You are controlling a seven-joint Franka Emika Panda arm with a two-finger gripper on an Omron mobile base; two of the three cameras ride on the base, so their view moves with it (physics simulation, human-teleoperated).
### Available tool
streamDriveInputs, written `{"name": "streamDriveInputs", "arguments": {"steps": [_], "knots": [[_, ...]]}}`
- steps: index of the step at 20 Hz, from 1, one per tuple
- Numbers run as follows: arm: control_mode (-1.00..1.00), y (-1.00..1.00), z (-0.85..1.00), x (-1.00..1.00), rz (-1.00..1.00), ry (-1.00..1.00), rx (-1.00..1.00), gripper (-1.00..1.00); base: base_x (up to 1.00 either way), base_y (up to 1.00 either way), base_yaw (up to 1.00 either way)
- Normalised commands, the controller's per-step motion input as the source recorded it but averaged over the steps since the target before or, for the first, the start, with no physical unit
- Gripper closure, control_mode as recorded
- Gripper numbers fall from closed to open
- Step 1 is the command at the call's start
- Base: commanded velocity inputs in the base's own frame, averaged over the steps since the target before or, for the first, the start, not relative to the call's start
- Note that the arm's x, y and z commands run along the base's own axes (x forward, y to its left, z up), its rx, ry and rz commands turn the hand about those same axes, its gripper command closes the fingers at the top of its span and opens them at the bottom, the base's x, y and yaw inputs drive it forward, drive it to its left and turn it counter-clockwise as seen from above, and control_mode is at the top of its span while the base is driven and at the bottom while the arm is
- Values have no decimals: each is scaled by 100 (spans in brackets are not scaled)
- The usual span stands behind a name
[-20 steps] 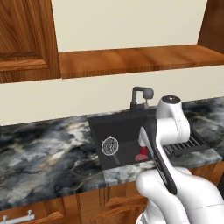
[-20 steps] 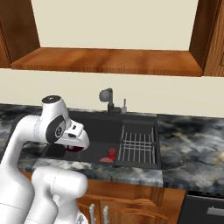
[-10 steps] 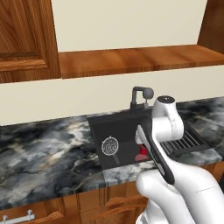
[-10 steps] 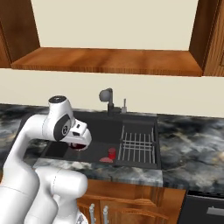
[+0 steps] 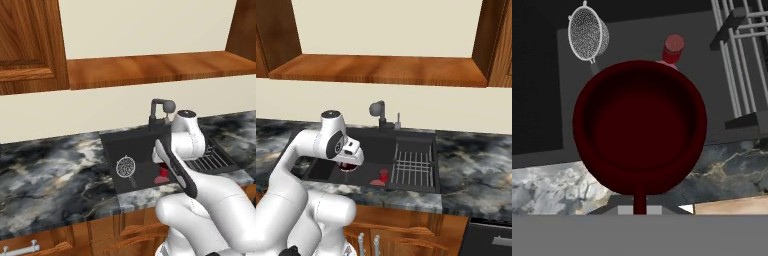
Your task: Pick the strainer and mug and place them in the sink. Then turn on the water.
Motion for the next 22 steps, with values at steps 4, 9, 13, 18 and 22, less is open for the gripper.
{"name": "streamDriveInputs", "arguments": {"steps": [4,9,13,18,22], "knots": [[-100,0,-24,27,0,0,0,100,0,0,0],[-100,0,-32,29,0,0,0,100,0,0,0],[-100,1,-31,29,0,0,0,100,0,0,0],[-100,5,-22,22,0,1,0,100,0,0,0],[-100,3,-18,11,0,2,0,100,0,0,0]]}}
